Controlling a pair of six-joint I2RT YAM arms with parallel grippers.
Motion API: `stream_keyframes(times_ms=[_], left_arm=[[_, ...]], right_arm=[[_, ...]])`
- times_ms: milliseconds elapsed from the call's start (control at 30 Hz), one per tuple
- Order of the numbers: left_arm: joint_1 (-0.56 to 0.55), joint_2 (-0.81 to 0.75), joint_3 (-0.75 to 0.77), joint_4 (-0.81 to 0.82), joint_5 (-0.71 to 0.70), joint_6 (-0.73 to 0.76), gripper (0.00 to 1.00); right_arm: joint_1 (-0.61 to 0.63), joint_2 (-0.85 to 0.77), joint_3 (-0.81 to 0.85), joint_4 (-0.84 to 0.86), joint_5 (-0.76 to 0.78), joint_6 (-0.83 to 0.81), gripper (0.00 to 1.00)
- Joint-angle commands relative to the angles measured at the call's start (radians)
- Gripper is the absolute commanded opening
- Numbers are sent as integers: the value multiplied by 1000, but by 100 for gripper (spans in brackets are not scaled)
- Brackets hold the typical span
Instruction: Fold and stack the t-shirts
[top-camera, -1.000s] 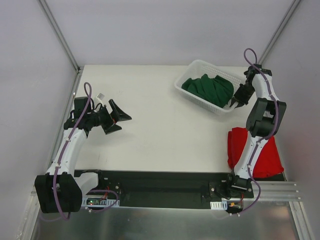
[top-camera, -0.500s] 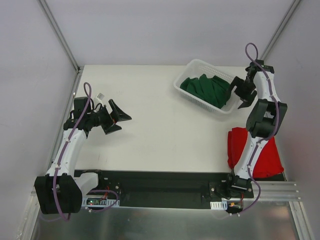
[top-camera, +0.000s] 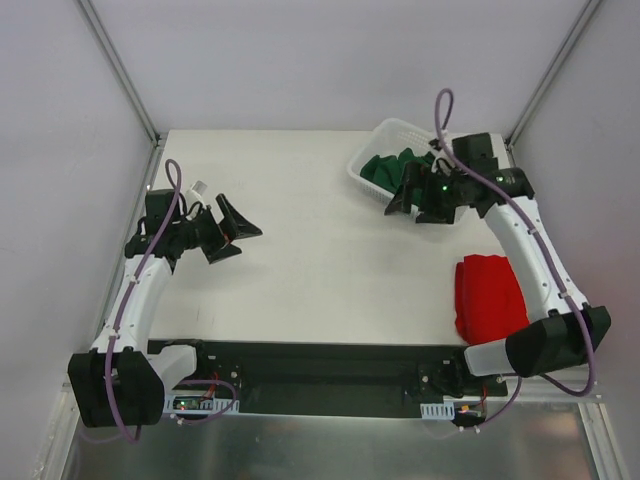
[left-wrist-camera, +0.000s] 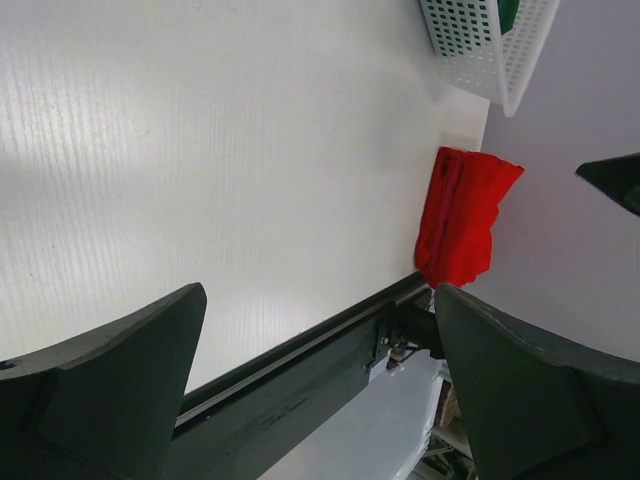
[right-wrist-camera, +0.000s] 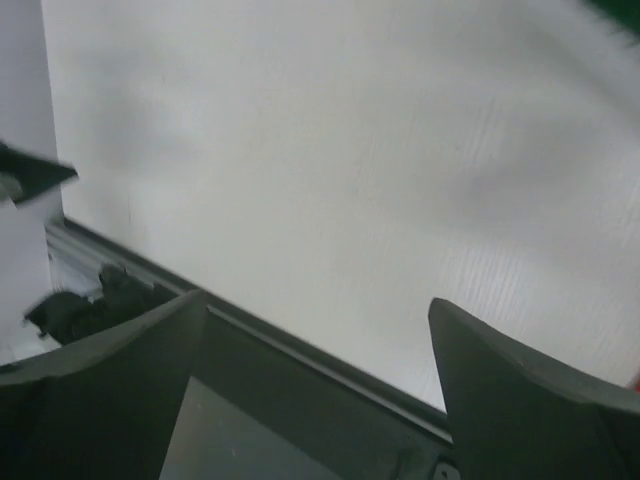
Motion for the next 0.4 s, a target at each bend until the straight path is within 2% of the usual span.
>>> stream_keyframes(times_ms=[0, 67, 200, 367], left_arm=[[-5, 11, 62, -10, 11, 30, 99], [-11, 17, 69, -10, 11, 30, 99], [-23, 20, 76, -10, 8, 28, 99], [-25, 9, 48, -10, -3, 17, 99]], right_arm=[[139, -64, -101, 72, -78, -13, 96], [181, -74, -90, 66, -66, -31, 96], [180, -34, 37, -34, -2, -77, 96], [183, -2, 129, -51, 18, -137, 96]])
